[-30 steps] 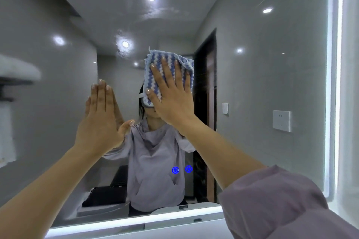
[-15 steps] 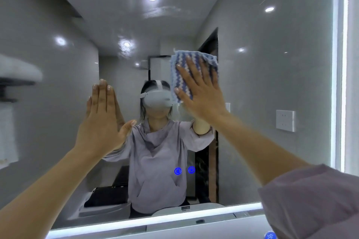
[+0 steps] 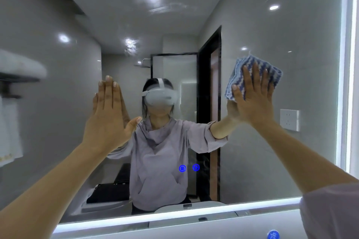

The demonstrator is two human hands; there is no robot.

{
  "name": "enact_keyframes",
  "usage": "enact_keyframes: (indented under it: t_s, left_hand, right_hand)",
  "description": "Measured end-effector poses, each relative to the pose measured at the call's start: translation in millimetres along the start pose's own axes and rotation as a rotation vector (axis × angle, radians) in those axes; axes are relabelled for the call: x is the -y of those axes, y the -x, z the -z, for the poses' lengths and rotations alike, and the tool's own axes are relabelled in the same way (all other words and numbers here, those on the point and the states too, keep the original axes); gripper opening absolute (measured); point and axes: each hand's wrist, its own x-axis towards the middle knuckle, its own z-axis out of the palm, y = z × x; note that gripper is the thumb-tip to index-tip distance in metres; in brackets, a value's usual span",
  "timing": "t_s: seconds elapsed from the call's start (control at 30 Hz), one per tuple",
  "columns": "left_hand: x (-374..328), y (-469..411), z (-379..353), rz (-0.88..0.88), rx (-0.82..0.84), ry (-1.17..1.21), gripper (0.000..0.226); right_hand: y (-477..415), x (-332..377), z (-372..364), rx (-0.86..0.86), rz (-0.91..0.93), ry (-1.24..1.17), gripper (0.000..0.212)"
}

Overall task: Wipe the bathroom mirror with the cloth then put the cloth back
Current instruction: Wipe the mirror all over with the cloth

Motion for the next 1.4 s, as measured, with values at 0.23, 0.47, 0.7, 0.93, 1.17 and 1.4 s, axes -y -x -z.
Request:
enact_keyframes:
  t_s: [0.23, 0.47, 0.7, 0.93, 1.17, 1.4]
  left_hand:
    - [-3, 1, 3, -0.012, -0.008, 0.024, 0.102]
    - [-5, 2, 7, 0.002, -0.004, 0.012, 0.101]
    - [-7, 2, 8, 0.010, 0.008, 0.004, 0.102]
    - [-6, 2, 8, 0.012, 0.008, 0.005, 0.101]
    - [-6, 2, 7, 0.014, 0.007, 0.014, 0.102]
    - [-4, 2, 4, 0.019, 0.011, 0.024, 0.104]
  right_hand:
    - [3, 17, -11, -0.016, -0.139, -0.049, 0.072]
    - [6, 31, -11, -0.020, -0.169, -0.049, 0.071]
    - [18, 74, 0, -0.044, -0.010, -0.059, 0.077]
    - [25, 135, -4, 0.030, 0.163, -0.020, 0.073]
    - [38, 183, -3, 0.028, 0.402, -0.054, 0.066]
    - [50, 182, -7, 0.057, 0.523, -0.043, 0.064]
